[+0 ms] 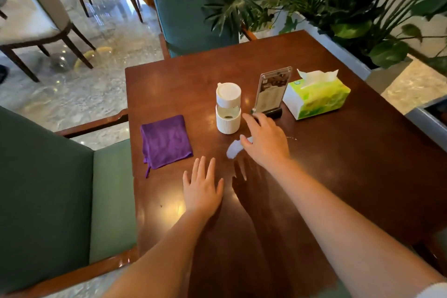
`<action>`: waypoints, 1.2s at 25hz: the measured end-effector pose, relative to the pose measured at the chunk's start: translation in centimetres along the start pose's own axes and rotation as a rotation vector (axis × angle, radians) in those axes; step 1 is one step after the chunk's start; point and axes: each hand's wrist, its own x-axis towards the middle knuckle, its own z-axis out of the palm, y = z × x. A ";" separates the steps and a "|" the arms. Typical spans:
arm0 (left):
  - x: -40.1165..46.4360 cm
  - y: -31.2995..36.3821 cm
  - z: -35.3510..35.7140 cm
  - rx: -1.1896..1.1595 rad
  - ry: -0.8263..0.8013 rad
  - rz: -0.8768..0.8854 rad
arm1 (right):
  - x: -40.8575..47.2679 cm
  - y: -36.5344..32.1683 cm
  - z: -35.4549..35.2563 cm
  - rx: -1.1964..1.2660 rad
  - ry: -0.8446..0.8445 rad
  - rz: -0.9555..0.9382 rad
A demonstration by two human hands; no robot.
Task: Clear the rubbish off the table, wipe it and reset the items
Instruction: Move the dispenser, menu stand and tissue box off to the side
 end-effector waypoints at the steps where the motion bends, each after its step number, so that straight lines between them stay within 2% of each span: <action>1: 0.2 -0.6 1.2 0.025 -0.027 -0.018 | 1.5 -0.2 0.2 0.014 0.018 -0.021; 7: -0.7 -2.8 5.1 0.085 0.010 -0.031 | 8.6 -1.2 1.6 0.087 0.051 -0.110; 12: -0.5 -2.9 5.1 0.082 -0.001 -0.040 | 11.0 -1.5 3.7 0.019 -0.042 -0.094; 17: -0.4 -2.8 5.1 0.060 0.004 -0.039 | 11.3 -1.6 4.3 0.141 0.046 -0.084; 22: -0.2 -2.1 5.5 0.060 -0.002 -0.079 | 11.4 -1.8 4.8 0.238 0.073 0.004; 25: 0.1 -0.7 5.8 0.037 -0.010 -0.154 | 11.2 -1.8 4.7 0.276 0.100 -0.017; 30: 0.0 -0.6 5.9 0.108 -0.036 -0.152 | 8.0 -1.4 3.2 0.383 0.198 -0.101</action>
